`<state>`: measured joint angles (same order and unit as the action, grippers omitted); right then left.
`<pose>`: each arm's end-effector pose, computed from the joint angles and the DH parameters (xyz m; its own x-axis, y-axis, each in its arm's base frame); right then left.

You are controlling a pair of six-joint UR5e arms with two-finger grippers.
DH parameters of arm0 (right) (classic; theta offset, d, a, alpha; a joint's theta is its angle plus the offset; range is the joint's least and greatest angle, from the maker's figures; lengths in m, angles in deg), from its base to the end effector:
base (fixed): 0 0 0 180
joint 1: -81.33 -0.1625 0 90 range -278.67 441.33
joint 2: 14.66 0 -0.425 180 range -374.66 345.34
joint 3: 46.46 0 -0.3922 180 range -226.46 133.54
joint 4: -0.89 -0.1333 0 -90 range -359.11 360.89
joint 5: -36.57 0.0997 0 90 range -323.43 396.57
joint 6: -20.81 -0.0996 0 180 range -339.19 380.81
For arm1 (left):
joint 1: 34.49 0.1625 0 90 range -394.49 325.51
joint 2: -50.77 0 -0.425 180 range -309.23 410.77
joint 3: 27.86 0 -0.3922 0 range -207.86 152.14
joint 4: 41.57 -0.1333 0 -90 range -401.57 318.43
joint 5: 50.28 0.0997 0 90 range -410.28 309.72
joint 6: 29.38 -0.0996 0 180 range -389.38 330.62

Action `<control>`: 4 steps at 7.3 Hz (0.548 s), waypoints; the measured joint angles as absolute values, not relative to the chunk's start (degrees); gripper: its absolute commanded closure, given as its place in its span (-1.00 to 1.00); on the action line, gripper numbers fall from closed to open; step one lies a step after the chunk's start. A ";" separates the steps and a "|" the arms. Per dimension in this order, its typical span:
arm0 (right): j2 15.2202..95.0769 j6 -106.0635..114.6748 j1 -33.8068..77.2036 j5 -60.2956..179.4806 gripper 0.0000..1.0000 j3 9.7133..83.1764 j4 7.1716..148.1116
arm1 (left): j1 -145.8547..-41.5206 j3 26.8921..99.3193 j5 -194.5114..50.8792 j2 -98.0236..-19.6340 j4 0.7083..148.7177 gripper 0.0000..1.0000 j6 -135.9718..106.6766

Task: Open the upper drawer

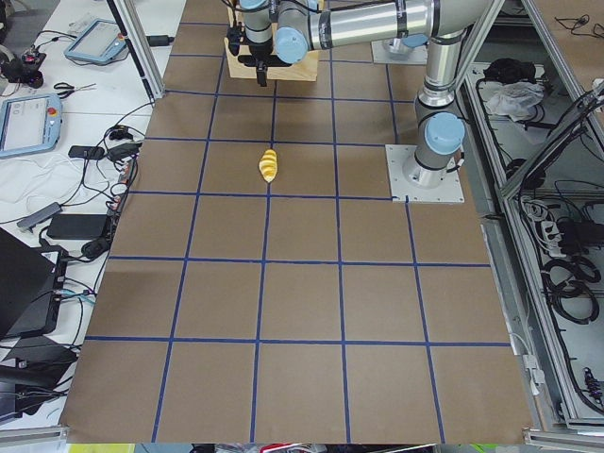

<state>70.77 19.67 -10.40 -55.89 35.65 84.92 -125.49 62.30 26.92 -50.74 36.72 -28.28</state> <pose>0.1447 -0.5163 0.5049 -0.9990 -0.0123 0.0438 -0.0103 0.9989 0.0454 -0.1653 -0.5659 0.4026 -0.9752 -0.0020 0.2215 -0.0013 1.0000 0.0036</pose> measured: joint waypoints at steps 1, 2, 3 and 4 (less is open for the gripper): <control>70.77 19.68 -10.41 -55.89 -1.00 35.65 84.92 | -124.88 61.17 26.93 -49.56 39.41 -1.00 -28.53; 70.77 19.72 -10.42 -55.89 -1.00 35.64 84.92 | -124.17 59.08 27.47 -47.77 43.73 -1.00 -28.65; 70.77 19.72 -10.42 -55.89 -1.00 35.63 84.92 | -123.09 56.49 29.54 -45.81 48.85 -1.00 -29.46; 70.77 19.69 -10.43 -55.89 -1.00 35.64 84.92 | -122.20 54.37 32.99 -43.77 53.15 -1.00 -31.19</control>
